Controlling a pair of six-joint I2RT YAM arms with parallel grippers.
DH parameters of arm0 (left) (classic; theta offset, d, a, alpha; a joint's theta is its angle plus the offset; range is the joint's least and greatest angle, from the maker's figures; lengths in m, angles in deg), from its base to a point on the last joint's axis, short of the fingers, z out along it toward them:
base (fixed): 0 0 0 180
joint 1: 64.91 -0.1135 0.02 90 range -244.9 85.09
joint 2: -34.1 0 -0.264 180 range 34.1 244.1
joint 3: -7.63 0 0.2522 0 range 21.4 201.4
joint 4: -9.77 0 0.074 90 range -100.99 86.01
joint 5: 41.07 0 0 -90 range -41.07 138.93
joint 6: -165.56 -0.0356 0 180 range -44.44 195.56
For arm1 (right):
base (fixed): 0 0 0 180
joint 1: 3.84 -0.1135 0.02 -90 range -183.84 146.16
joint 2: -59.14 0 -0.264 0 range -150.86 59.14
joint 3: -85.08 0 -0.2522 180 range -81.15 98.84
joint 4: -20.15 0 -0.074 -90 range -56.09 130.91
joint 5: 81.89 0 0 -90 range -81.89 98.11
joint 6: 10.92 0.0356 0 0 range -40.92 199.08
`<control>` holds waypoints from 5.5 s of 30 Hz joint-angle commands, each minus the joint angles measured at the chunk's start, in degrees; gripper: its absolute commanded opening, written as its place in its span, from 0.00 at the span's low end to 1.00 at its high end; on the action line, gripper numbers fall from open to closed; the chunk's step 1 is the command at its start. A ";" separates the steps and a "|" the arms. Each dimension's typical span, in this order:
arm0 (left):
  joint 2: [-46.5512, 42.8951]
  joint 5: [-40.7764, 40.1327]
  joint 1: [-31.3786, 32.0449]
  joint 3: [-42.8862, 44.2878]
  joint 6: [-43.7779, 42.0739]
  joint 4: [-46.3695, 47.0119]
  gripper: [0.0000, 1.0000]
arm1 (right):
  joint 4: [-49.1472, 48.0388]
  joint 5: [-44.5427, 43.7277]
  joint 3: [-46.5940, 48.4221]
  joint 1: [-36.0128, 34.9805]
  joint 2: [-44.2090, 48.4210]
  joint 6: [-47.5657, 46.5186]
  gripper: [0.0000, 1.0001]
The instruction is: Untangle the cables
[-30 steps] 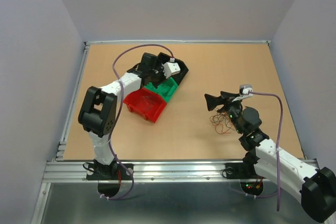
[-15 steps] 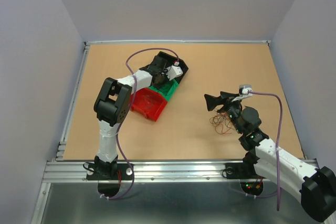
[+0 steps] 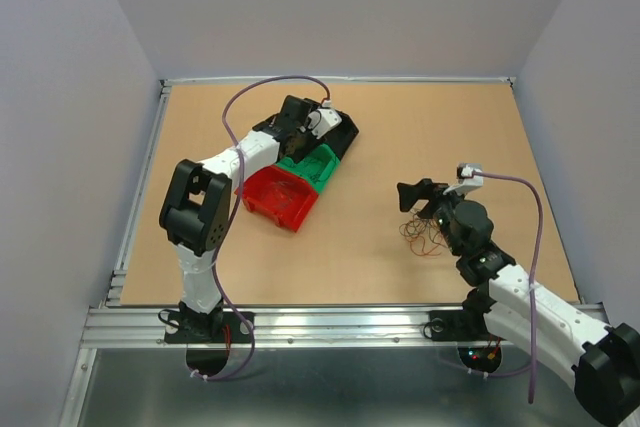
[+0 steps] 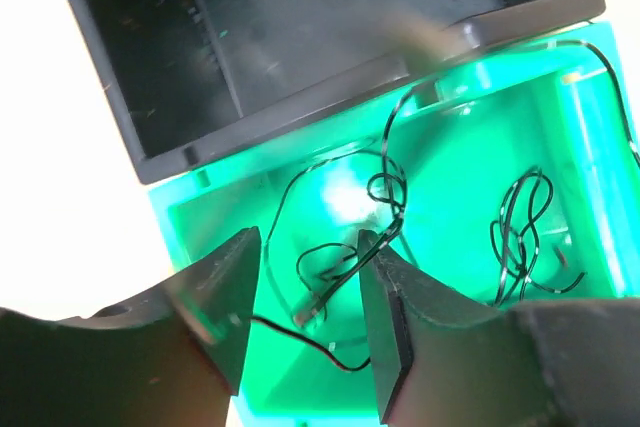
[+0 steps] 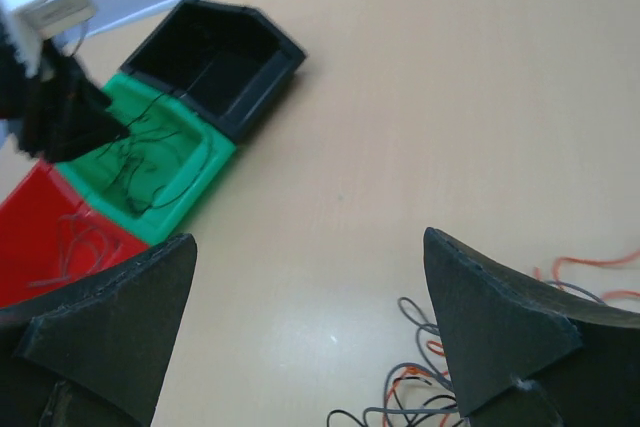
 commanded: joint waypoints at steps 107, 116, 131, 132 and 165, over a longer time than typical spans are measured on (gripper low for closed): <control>-2.24 -4.79 -3.55 0.18 8.40 -0.62 0.38 | 13.18 -13.65 5.83 0.29 5.17 4.07 1.00; -5.23 -6.28 -1.45 -1.05 8.31 -3.52 0.50 | 13.00 -12.86 6.18 0.20 4.11 4.16 1.00; -15.07 -2.33 -0.13 -6.49 8.57 2.88 0.57 | 12.83 -11.72 6.00 0.20 4.55 3.54 1.00; -16.12 -2.15 -0.13 -7.20 8.49 3.76 0.61 | 12.91 -11.63 5.91 0.29 4.46 3.54 1.00; -25.18 7.97 24.22 -32.69 3.83 36.29 0.93 | 42.01 -26.16 21.29 0.20 -23.72 19.01 0.97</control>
